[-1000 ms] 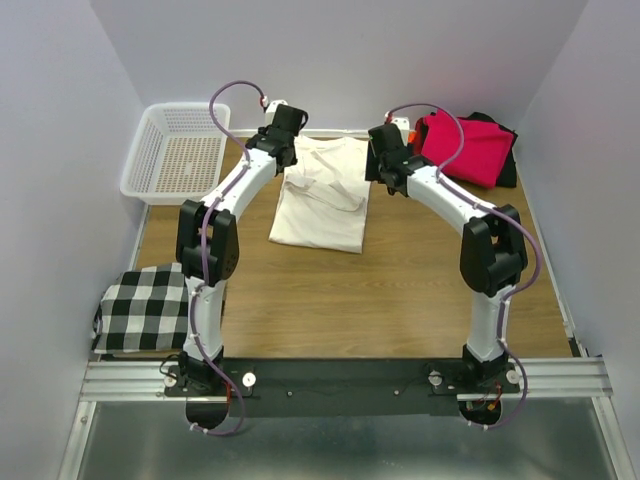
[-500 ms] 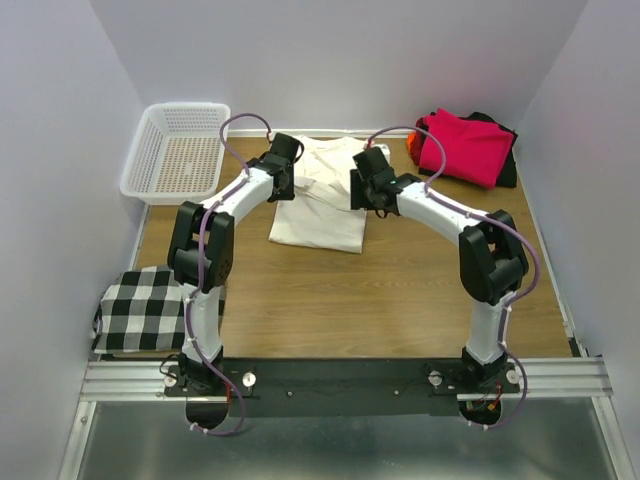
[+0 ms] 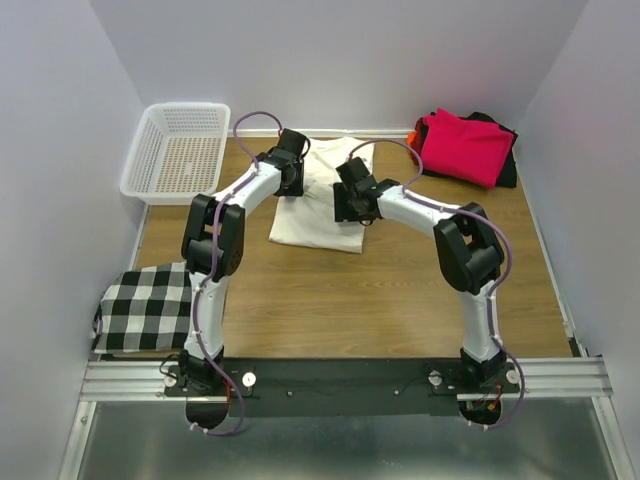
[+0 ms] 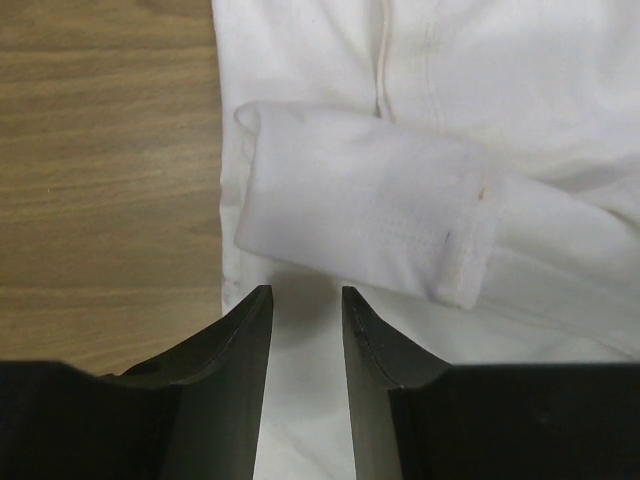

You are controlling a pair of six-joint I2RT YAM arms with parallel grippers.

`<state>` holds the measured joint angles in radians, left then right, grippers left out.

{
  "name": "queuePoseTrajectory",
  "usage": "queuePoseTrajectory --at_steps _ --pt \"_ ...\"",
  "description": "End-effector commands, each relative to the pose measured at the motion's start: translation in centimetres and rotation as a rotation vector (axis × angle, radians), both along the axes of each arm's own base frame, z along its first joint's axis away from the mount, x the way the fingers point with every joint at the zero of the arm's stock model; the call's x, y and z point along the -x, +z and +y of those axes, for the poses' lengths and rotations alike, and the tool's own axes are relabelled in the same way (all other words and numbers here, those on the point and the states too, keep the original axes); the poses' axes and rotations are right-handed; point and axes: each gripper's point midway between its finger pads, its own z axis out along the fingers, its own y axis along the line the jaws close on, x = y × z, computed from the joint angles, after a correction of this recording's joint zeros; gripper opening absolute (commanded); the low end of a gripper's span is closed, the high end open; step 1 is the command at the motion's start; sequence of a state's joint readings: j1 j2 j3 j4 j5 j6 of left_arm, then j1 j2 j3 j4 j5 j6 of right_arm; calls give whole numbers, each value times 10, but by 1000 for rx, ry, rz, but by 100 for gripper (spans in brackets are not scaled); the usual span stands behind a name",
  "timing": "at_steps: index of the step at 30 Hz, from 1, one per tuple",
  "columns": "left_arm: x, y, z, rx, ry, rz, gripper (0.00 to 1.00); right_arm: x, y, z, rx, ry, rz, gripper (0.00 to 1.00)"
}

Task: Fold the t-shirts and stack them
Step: Fold the folded rectangular tshirt in 1/3 of the way

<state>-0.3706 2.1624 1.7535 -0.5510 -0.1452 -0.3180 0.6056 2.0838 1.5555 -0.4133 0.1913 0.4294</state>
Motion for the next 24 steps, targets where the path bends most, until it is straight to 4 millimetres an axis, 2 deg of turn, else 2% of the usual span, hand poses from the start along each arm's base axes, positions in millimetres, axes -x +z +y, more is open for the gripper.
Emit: queuePoseTrajectory --at_steps 1,8,10,11,12,15,17,18,19,24 --pt "-18 6 -13 10 -39 -21 42 -15 -6 12 -15 -7 5 67" --pt "-47 1 -15 -36 -31 -46 42 -43 -1 5 60 -62 -73 67" --pt "-58 6 -17 -36 -31 -73 43 -49 -2 -1 88 -82 -90 67" --pt "-63 7 -18 -35 -31 -87 42 -56 5 -1 89 -90 -110 67" --pt "-66 9 -19 -38 -31 -98 43 -59 0 -5 111 -104 -110 67" --pt "-81 18 -20 -42 -25 -142 43 -78 8 -17 133 -154 -150 67" --pt "-92 29 -18 -47 -9 -186 42 -90 12 -27 148 -182 -171 67" --pt "-96 36 -16 -46 -1 -210 43 -101 24 -29 144 -202 -203 67" --pt "-98 48 -15 -45 6 -241 42 -108 21 -37 155 -227 -208 67" --pt "-115 105 -8 -17 61 -410 42 -147 36 -58 192 -286 -286 67"
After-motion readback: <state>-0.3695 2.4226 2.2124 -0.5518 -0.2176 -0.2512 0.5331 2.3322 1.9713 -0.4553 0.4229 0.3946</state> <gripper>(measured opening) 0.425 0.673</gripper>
